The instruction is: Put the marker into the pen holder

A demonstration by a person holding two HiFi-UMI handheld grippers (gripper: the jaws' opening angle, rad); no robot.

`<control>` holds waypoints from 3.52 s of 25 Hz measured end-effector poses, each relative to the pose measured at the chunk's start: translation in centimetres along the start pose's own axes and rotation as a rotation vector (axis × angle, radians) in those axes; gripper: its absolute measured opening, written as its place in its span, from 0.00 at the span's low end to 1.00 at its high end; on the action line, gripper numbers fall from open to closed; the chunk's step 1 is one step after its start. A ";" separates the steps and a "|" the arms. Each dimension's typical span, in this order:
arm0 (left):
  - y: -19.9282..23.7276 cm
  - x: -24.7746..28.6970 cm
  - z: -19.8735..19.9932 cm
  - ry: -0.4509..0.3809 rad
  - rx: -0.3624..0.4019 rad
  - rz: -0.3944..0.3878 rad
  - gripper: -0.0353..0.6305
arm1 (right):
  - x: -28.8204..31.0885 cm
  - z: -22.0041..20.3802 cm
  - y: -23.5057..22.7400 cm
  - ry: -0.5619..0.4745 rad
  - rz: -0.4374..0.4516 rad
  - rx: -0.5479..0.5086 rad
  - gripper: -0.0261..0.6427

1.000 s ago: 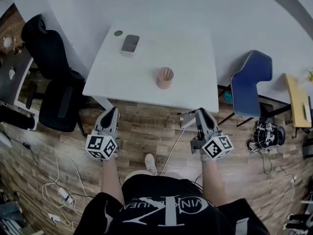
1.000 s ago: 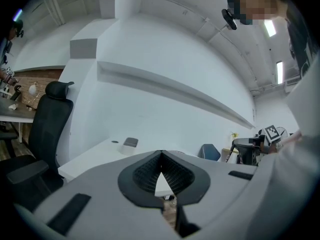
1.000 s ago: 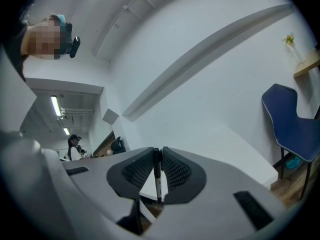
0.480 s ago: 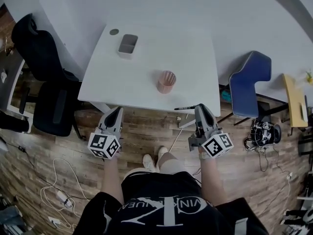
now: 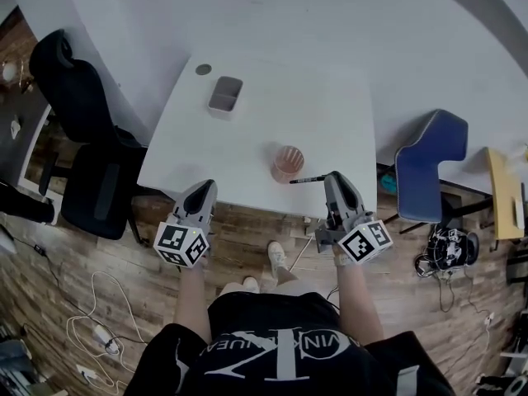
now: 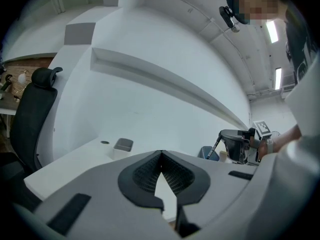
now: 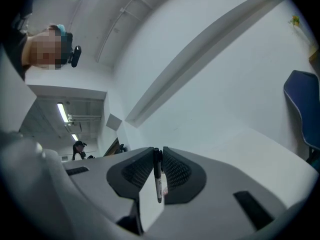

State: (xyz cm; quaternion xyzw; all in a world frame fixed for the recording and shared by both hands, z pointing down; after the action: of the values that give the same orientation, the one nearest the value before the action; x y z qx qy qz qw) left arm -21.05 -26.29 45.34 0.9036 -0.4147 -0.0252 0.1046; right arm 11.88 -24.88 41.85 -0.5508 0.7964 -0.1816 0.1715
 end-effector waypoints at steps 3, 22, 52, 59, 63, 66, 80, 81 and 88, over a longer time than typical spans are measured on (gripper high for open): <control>0.5 1.5 0.7 -0.015 0.001 0.011 0.07 | 2.0 0.7 -0.4 0.007 0.028 -0.007 0.14; 2.9 7.2 -1.5 0.049 -0.040 0.049 0.07 | 9.1 -2.9 -4.7 0.169 0.079 -0.031 0.14; 2.9 6.9 -4.4 0.103 -0.094 0.105 0.07 | 10.9 -8.2 -4.4 0.314 0.168 -0.126 0.14; 2.7 6.8 -4.7 0.106 -0.097 0.106 0.07 | 11.1 -8.1 -4.4 0.327 0.179 -0.185 0.14; 2.4 6.6 -4.5 0.106 -0.094 0.103 0.07 | 11.0 -7.7 -4.5 0.315 0.171 -0.180 0.15; 2.5 6.5 -4.5 0.105 -0.092 0.106 0.07 | 11.0 -7.6 -4.6 0.309 0.164 -0.181 0.15; 2.3 5.5 -3.9 0.096 -0.085 0.103 0.07 | 10.8 -6.4 -4.4 0.270 0.154 -0.156 0.29; 2.3 5.5 -3.9 0.095 -0.084 0.101 0.07 | 10.7 -6.3 -4.3 0.268 0.152 -0.156 0.29; 1.6 5.5 -3.3 0.084 -0.074 0.079 0.07 | 9.8 -5.4 -4.2 0.246 0.142 -0.168 0.32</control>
State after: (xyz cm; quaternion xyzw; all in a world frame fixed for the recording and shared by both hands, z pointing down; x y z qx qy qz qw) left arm -18.22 -30.93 49.12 0.8823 -0.4441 0.0015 0.1562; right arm 9.51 -34.90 47.86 -0.4791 0.8607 -0.1679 0.0387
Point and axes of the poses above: the fingertips, and each gripper's own axes: x forward along the fingers, y to its left, z out of its top, the point moved 5 cm from there along -x, backward along the fingers, and after that the axes turned 8 degrees about -z, right-handed, at the moved point
